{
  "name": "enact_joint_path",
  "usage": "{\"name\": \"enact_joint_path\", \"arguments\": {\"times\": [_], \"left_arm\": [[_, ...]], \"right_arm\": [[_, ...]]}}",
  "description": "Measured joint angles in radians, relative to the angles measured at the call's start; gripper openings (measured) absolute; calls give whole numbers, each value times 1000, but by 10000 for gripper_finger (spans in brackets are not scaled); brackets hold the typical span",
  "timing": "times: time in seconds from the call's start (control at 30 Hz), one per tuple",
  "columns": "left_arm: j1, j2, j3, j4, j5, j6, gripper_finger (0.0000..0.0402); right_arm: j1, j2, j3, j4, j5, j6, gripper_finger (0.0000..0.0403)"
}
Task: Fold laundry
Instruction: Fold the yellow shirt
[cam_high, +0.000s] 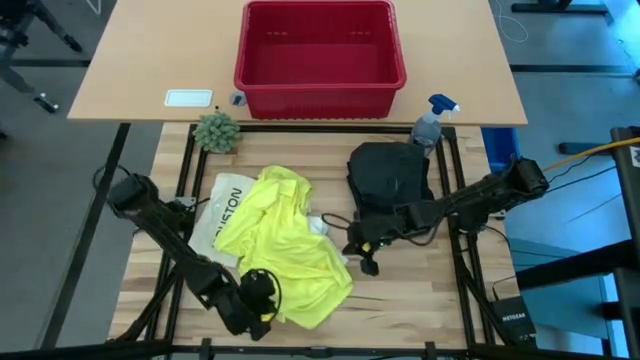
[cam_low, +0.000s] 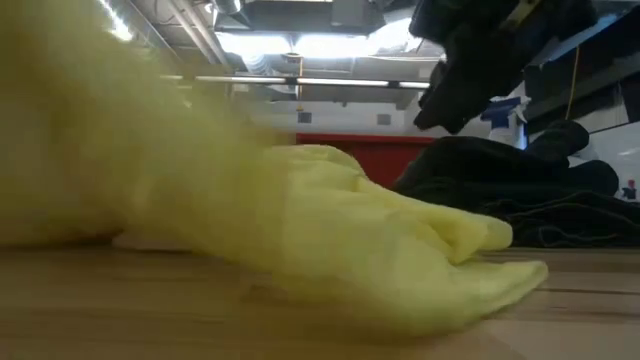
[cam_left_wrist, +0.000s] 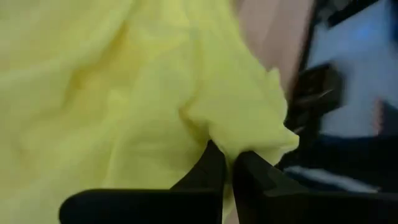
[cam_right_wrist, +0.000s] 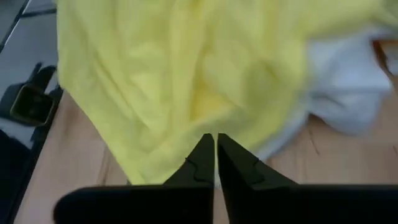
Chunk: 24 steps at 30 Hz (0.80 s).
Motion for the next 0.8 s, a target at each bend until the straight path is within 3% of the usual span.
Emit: {"name": "enact_joint_path", "arguments": {"times": [0.23,0.5,0.63,0.8], "left_arm": [[9,-145,0,-122,-118,37,2],[39,-165,-1,-163,-129,55,1],[48,-165,-1,-159,-129,55,0],[59,-165,-1,-155,-130,56,0]], "right_arm": [[83,0,0,101,-56,-136,114],[90,68,0,210,-33,-73,242],[97,135,0,243,-32,-19,271],[114,196,0,266,-34,39,277]]}}
